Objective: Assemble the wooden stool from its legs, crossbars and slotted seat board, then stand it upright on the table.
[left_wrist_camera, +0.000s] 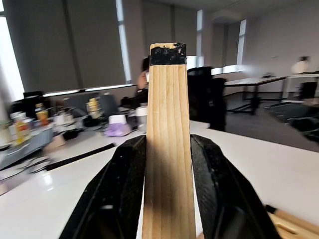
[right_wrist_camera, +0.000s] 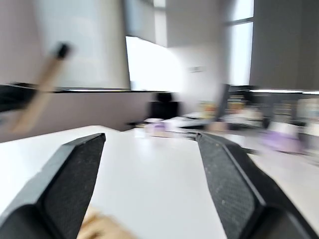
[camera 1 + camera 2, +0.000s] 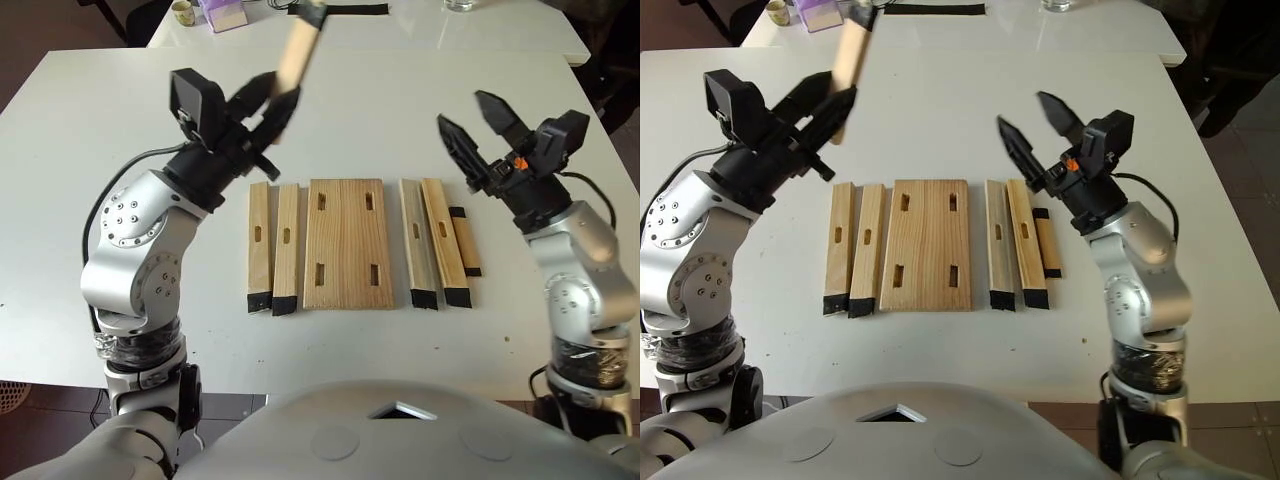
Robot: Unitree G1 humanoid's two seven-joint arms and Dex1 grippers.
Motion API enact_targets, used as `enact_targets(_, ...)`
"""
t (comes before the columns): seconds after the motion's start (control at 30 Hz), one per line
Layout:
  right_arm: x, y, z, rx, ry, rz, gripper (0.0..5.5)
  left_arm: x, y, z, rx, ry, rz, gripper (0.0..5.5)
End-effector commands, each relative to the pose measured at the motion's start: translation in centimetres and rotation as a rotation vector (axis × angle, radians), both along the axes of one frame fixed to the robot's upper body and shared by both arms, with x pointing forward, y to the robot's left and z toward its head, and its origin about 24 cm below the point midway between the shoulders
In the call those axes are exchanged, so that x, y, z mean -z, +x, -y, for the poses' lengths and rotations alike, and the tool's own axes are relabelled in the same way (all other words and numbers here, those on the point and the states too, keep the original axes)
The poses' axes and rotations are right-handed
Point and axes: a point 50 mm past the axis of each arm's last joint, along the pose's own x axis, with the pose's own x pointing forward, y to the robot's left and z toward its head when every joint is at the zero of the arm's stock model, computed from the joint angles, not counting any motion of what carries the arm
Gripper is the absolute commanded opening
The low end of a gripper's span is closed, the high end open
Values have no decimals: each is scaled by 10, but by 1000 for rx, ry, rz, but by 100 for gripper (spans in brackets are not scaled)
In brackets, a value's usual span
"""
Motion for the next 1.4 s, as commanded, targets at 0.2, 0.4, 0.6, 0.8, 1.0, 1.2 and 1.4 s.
enact_targets(0.2,-31,2,-12,-518,-127,-79,339,-7,-22,19,499,-25,-28,133)
enact_targets(0.4,-45,-5,-23,-659,-69,-66,339,5,-26,26,557,23,-49,133)
enact_targets(0.6,-46,-7,-27,-712,-75,-77,291,9,-22,26,561,38,-77,133)
enact_targets(0.8,-45,-9,-29,-732,-103,-58,204,11,-27,28,625,36,-118,133)
enact_targets(1.0,-37,-11,-29,-749,-180,-56,131,9,-25,27,667,-8,-159,133)
enact_targets(1.2,-31,-8,-24,-733,-224,-58,131,8,-13,22,629,-44,-209,171)
enact_targets(1.4,-33,7,-7,-574,-301,-30,130,25,-6,22,539,46,-241,260)
